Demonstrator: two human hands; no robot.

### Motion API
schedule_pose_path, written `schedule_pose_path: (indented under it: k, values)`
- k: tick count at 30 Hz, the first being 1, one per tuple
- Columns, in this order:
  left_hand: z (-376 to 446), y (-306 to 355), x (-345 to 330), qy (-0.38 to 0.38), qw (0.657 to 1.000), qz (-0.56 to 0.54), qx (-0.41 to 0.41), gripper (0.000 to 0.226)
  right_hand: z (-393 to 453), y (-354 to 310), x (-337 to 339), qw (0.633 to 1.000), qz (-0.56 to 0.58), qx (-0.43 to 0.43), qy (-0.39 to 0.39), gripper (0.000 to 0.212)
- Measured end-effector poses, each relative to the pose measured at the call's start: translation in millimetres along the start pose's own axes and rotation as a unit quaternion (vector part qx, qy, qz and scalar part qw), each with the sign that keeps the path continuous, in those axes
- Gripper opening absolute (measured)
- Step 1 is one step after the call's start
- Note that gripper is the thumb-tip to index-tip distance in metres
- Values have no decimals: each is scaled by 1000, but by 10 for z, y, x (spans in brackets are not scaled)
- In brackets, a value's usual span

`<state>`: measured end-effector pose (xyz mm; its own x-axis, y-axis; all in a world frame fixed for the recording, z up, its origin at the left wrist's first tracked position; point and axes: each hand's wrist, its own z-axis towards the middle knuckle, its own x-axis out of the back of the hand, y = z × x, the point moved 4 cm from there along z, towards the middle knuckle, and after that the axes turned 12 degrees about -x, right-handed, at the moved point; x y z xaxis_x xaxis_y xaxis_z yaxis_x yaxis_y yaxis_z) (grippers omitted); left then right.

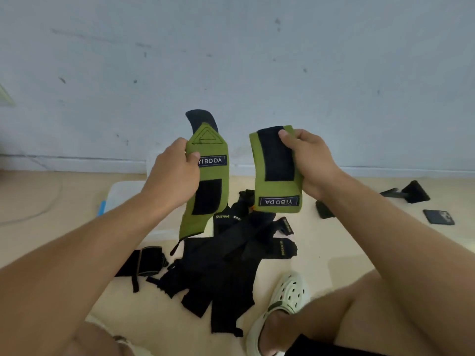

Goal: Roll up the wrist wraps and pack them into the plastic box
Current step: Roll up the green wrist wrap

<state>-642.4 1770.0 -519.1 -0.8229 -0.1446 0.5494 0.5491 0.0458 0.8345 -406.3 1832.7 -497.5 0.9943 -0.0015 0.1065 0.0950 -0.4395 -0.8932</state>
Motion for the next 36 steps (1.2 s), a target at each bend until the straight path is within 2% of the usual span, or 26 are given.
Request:
schedule_pose_path:
  k: [4, 8, 12, 14, 18, 20, 22, 27, 32, 34, 36]
  values:
    - [-169, 48, -96, 5, 995, -102, 15, 24, -168, 169, -197, 981, 149, -123, -33, 25]
    - [-248, -4, -175, 2, 979, -194, 63, 20, -209, 294, -427, 967, 130, -191, -102, 34]
    - [-217, -80, -136, 21, 956, -274, 101, 17, -236, 241, -535, 968, 88, -150, -183, 34]
    - [-195, -96, -125, 7, 955, -282, 93, 11, -270, 207, -579, 965, 41, -113, -234, 33]
    - [-192, -179, -150, -6, 959, -263, 101, 39, -313, 183, -625, 949, -103, -32, -295, 39]
    - [-176, -224, -131, 18, 957, -264, 114, 37, -317, 229, -614, 937, -197, 7, -289, 50]
    - [-141, -259, -107, 39, 953, -272, 126, 32, -299, 293, -587, 937, -235, 24, -257, 55]
    - [-44, -319, -64, 70, 952, -263, 139, 14, -233, 362, -577, 958, -188, 26, -213, 24]
    - [-48, -347, -69, 90, 953, -244, 155, 9, -235, 296, -555, 974, -117, 38, -190, 19]
    - [-54, -352, -23, 114, 949, -248, 155, 12, -212, 228, -482, 985, -53, 35, -161, 16]
    - [-51, -335, 34, 128, 951, -243, 140, 11, -161, 160, -375, 990, -62, 40, -119, 11]
